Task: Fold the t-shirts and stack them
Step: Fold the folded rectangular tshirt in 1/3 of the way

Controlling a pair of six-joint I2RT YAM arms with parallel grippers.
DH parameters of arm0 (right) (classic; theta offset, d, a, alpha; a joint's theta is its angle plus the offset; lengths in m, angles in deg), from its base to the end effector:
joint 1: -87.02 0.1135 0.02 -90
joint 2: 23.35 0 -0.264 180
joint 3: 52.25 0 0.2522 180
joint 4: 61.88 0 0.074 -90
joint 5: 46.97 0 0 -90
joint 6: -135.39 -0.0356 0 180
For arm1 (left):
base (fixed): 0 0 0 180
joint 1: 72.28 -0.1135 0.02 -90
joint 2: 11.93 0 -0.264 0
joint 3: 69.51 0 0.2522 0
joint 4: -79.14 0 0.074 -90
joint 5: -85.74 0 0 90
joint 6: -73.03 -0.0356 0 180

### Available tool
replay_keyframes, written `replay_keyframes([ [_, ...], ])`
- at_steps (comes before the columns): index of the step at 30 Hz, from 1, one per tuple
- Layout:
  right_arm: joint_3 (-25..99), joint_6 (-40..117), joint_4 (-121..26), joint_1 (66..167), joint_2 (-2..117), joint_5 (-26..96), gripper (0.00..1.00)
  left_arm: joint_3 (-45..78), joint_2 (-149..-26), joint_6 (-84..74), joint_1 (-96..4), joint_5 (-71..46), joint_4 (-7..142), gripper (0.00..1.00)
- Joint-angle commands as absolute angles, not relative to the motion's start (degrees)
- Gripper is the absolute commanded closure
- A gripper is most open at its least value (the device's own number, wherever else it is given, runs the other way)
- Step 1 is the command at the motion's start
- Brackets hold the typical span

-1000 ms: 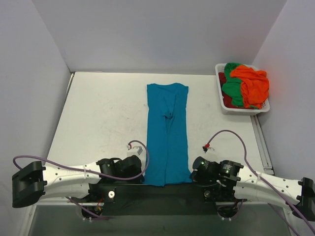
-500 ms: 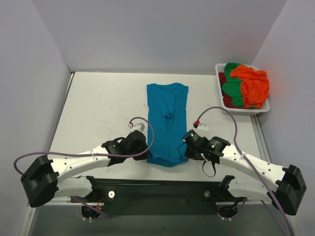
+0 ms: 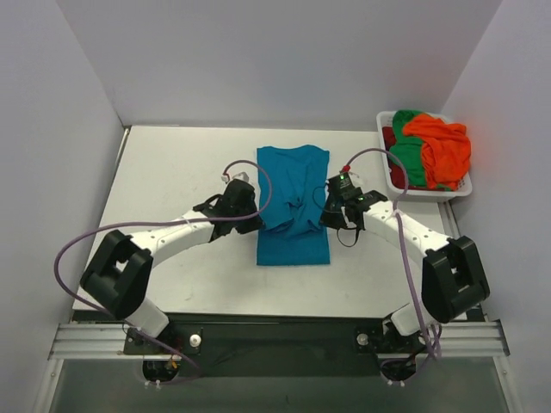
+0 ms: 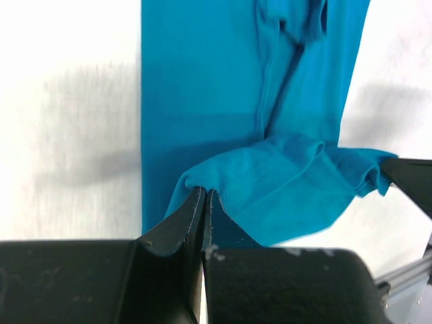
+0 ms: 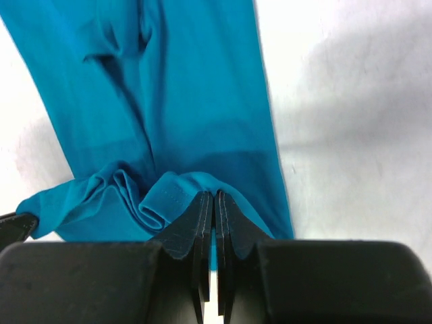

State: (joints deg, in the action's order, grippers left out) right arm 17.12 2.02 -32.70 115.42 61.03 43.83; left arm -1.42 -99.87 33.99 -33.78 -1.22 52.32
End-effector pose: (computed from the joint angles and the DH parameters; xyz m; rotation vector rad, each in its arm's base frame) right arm 0.2785 0.1500 0.2345 0.3226 2.4005 0.5862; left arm 0.2539 -0.1995 0.2120 -0.2965 2.4740 -0.6496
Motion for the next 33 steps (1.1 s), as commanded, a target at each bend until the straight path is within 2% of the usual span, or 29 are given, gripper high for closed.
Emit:
replay_keyframes([
  [1,19.87,4.61,-36.86,112.16,65.4,38.56,1.0,5.06,-105.78,30.31,-35.71,-3.56,54.92,1.0],
  [7,23.91,5.49,-38.19,110.22,71.65,35.83,1.0,9.11,-112.82,29.43,-38.09,-6.28,55.62,1.0],
  [30,29.54,6.46,-38.28,103.89,77.81,31.69,1.0,18.25,-119.5,26.97,-44.94,-14.54,54.92,1.0],
  [31,29.62,6.54,-38.28,103.72,77.98,31.61,0.97,19.3,-119.86,26.8,-45.3,-15.42,54.83,1.0],
  [32,29.97,6.54,-38.28,103.45,78.16,31.61,0.94,19.92,-120.12,26.27,-45.73,-15.69,54.48,0.99],
  [33,30.24,6.63,-38.28,103.19,78.51,31.61,0.9,20.36,-120.82,25.92,-46.0,-16.04,54.48,0.9],
])
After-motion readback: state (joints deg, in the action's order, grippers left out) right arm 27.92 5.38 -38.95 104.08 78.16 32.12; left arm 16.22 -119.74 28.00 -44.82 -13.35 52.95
